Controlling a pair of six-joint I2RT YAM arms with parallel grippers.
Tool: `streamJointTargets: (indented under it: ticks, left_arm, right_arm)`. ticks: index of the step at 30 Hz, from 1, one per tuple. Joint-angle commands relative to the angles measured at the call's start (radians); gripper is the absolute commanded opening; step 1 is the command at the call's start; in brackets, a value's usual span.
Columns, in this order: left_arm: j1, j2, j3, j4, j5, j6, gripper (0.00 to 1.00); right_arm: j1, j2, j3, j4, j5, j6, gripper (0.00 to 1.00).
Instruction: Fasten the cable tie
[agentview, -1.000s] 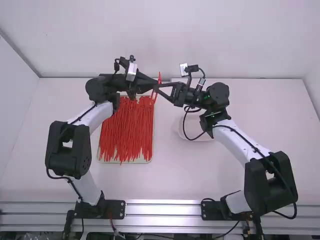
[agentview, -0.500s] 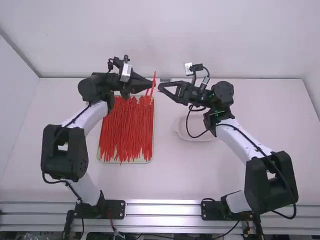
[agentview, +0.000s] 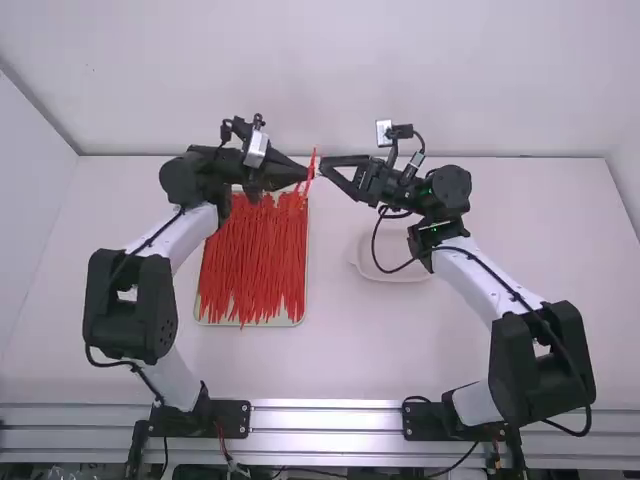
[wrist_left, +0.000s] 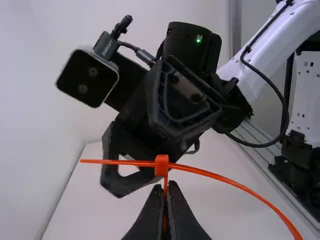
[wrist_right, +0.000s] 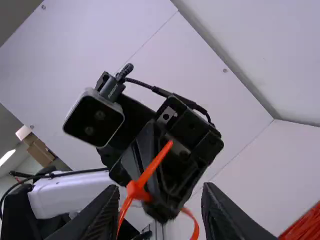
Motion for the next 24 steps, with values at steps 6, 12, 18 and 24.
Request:
streamJointTargets:
  ticks: [6,12,18,24]
  left_arm:
    - [-0.049,-0.027,-0.008,0.004,0.013,0.013,0.01]
    - [-0.048,-0.027,-0.019,0.004,0.009,0.013,0.01]
    - [-0.049,-0.027,-0.035,0.004,0.007,0.012,0.01]
    - [-0.050,-0.027,-0.069,0.000,0.008,0.012,0.01]
  right_arm:
    - [0.000,0.007,0.024,0.044,0.021,0.053,0.43]
    - [0.011,0.007,0.023,0.059,0.013,0.049,0.00]
    - [0.011,0.007,0.024,0.060,0.009,0.021,0.00]
    - [-0.020,0.007,0.023,0.059,0.005,0.019,0.00]
